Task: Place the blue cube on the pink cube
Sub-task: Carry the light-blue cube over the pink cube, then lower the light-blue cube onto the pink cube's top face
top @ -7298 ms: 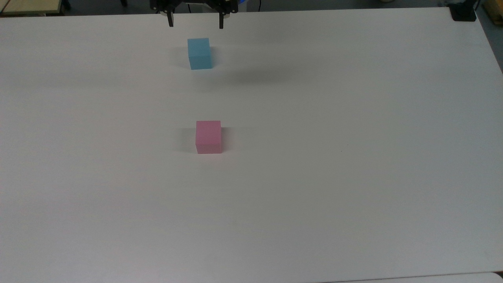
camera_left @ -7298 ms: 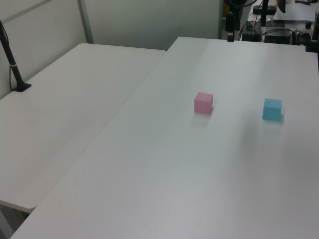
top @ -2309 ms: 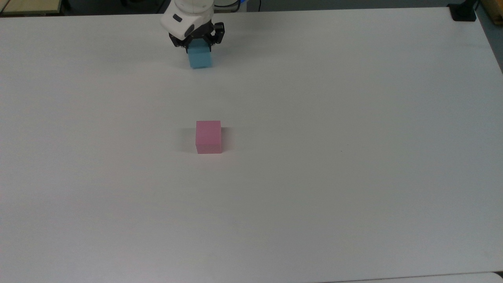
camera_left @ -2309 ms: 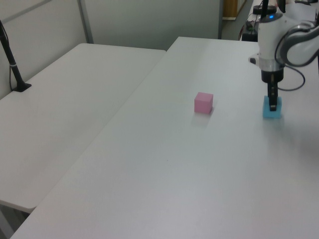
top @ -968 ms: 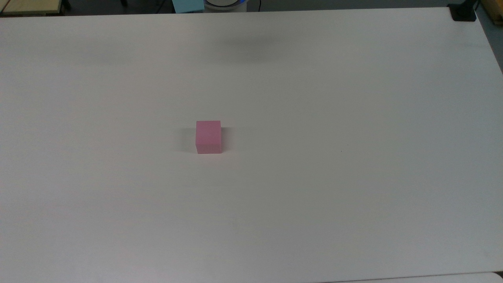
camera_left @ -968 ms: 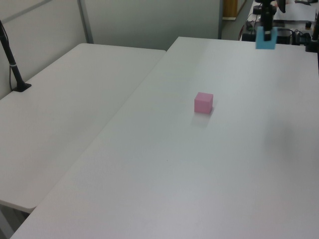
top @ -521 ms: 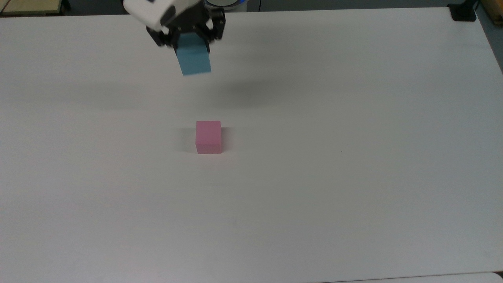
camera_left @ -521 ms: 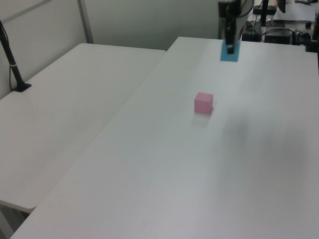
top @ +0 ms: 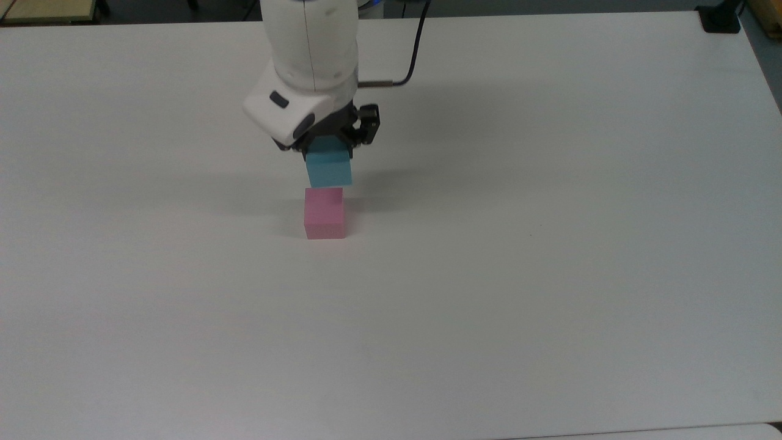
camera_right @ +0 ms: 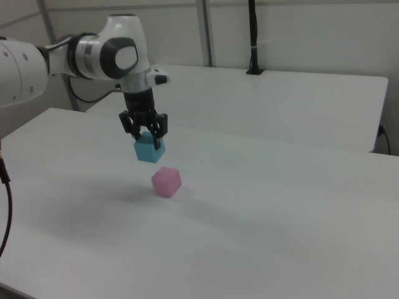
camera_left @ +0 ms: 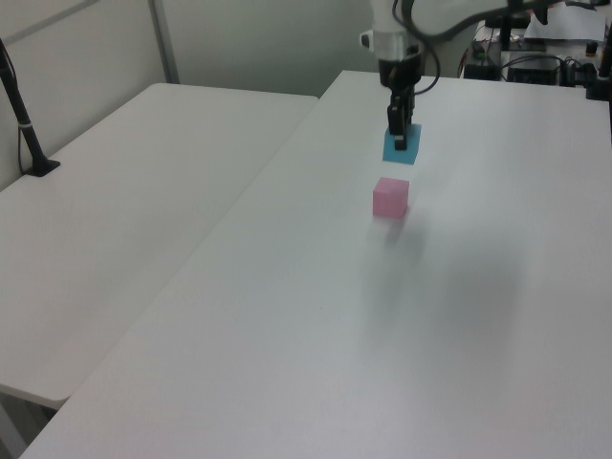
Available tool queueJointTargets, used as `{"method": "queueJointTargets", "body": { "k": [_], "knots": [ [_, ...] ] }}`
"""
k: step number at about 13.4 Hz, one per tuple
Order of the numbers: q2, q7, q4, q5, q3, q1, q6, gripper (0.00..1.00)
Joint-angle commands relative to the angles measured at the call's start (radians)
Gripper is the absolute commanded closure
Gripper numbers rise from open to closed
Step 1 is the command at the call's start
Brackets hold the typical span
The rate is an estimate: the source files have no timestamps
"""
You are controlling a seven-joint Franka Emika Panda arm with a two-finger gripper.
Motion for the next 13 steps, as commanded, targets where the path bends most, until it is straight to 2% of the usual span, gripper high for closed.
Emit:
{"method": "queueJointTargets", "body": {
  "k": [1,5,9,12,13],
  "knots": [
    [0.064,0.044,0.026,-0.025,-0.009,0.008,0.063,0.64],
    [0.087,0.085,0.018,-0.028,-0.009,0.008,0.083,0.63],
    [0.107,0.087,0.018,-0.044,-0.01,0.007,0.088,0.59],
    [0.108,0.088,0.016,-0.067,-0.01,0.007,0.088,0.46],
    [0.116,0.09,0.018,-0.067,-0.01,0.007,0.102,0.36]
  ]
}}
